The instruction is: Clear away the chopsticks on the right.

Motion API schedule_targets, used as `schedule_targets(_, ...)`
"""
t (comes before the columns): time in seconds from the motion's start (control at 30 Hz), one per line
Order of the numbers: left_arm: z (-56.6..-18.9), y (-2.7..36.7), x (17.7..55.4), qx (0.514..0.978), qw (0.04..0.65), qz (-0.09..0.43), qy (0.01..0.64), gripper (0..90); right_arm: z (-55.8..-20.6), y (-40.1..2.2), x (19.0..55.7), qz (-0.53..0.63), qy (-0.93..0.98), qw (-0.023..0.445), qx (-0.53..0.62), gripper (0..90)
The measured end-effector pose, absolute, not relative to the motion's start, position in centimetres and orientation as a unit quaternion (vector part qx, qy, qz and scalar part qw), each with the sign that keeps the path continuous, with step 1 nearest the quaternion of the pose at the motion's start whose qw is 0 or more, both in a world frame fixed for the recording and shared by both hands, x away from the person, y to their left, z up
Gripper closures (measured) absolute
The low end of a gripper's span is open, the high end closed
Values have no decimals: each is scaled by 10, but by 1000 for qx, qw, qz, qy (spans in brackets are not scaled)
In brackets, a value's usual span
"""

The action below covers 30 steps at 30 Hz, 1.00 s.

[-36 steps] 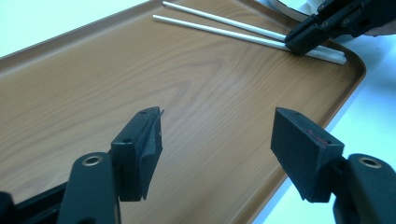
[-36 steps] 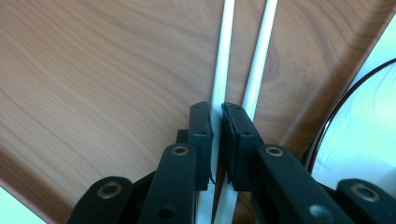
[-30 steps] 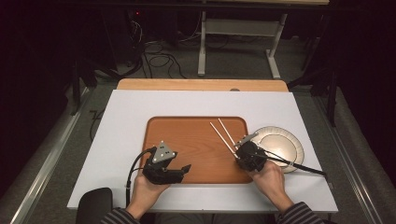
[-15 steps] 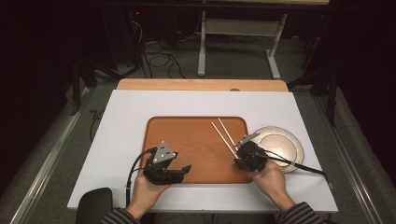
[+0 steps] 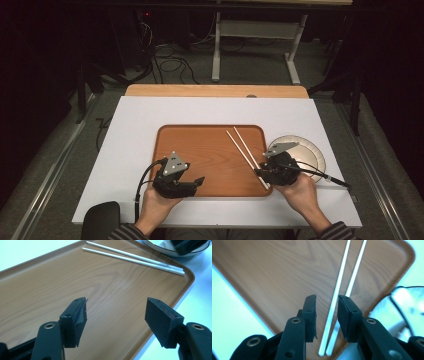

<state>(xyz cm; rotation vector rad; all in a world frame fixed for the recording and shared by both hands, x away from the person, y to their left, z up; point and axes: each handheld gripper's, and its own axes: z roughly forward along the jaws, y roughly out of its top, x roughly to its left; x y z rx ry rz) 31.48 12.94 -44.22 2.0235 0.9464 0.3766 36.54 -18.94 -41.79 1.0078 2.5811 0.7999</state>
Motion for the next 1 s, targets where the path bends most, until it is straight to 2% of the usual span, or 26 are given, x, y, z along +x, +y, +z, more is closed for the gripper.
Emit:
schedule_targets(0.2,-442,129,315,809,423,151,380,341,-401,-214,358,304,874,141,352,682)
schedule_targets(0.37,-443,128,314,808,424,149,380,341,-394,-230,353,324,864,134,362,675)
schedule_targets(0.63,-442,128,314,808,424,149,380,341,-399,-246,343,338,855,134,369,674)
schedule_targets(1.0,-442,129,312,806,425,150,383,341,-408,-250,324,332,860,157,354,664)
